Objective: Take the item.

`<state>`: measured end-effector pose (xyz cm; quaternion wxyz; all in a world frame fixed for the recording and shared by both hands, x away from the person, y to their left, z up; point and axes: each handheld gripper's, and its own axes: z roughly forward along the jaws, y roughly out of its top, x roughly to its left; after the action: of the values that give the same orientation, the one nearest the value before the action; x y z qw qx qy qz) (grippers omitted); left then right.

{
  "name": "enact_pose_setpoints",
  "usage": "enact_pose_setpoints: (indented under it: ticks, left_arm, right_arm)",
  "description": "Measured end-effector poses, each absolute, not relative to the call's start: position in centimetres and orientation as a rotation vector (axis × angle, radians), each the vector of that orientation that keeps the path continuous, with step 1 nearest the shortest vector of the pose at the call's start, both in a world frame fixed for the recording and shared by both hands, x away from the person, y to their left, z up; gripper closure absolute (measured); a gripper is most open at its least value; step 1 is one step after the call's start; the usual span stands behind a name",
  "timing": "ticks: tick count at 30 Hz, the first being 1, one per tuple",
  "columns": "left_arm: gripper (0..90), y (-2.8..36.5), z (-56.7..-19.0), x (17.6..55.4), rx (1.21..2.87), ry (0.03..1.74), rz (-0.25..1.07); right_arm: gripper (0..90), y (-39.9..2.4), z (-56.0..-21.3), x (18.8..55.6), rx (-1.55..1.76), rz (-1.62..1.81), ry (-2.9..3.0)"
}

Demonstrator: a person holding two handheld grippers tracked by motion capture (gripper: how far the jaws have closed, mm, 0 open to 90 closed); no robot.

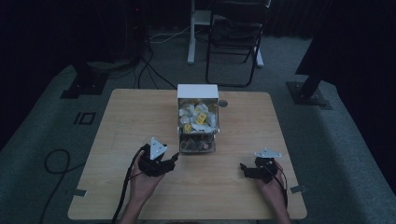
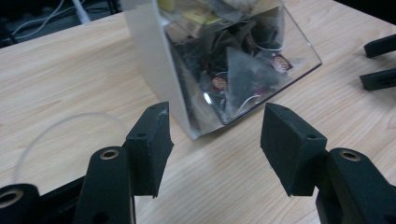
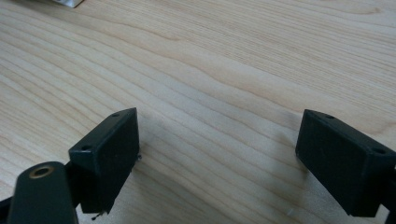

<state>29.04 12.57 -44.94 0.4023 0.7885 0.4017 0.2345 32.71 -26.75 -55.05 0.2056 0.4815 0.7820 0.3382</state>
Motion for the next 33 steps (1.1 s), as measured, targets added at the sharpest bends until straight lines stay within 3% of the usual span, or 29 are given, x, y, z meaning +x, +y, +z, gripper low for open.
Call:
enact_pose_setpoints:
  ticks: [33]
  left_arm:
    - [48.0, 8.1, -46.9, 30.9, 2.043, 0.94, 0.535]
  right_arm:
    - [13.3, -26.7, -55.0, 32.7, 1.343, 0.943, 2.179]
